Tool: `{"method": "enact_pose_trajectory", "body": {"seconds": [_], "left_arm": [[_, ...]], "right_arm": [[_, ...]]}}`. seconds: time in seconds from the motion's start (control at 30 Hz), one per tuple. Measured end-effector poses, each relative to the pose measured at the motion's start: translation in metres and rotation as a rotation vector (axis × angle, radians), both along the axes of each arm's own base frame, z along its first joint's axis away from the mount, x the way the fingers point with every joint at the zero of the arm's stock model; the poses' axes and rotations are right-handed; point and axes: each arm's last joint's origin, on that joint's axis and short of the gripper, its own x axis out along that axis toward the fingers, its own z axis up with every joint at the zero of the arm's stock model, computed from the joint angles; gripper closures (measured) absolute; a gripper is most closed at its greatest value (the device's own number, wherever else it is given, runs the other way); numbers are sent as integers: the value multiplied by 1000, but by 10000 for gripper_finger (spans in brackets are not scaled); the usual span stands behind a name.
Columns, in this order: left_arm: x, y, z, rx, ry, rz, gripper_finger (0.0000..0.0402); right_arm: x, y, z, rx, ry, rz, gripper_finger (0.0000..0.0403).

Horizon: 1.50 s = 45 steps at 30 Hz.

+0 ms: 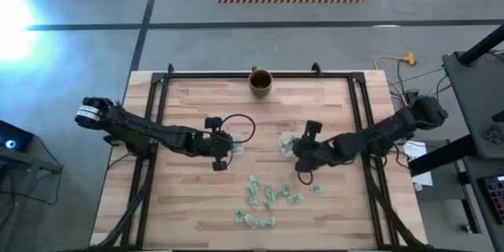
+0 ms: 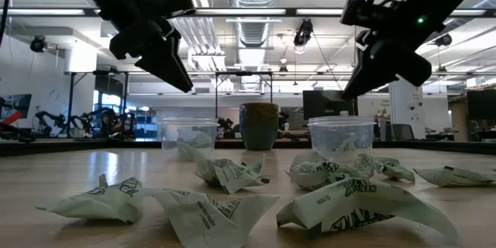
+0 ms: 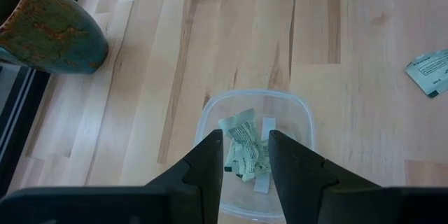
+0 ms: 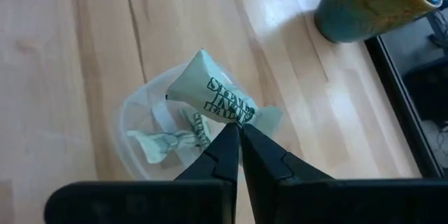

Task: Pick and place Stevia / Truvia into bins
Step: Put the white stevia packet into the right transparent container, then put the white stevia packet into the left transparent container

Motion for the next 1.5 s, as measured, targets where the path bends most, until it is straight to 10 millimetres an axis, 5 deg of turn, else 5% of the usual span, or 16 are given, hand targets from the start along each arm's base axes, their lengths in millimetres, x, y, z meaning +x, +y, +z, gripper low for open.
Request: {"method": "enact_pose_trajectory", "body": {"seconds": [0.57, 1.0, 1.23, 1.5], "left_arm": [[2, -3, 1, -62, -12, -52, 302], [12, -39, 8, -173, -125, -433, 302], [29, -65, -24, -195, -108, -555, 302], [44, -70, -60, -190, -25, -541, 302]], "right_arm": [[-1, 5, 6, -14, -21, 36, 273], [-10, 28, 12, -57, -1, 208, 286], [-14, 33, 17, -57, -15, 243, 300], [-16, 32, 21, -50, -29, 242, 312]]}}
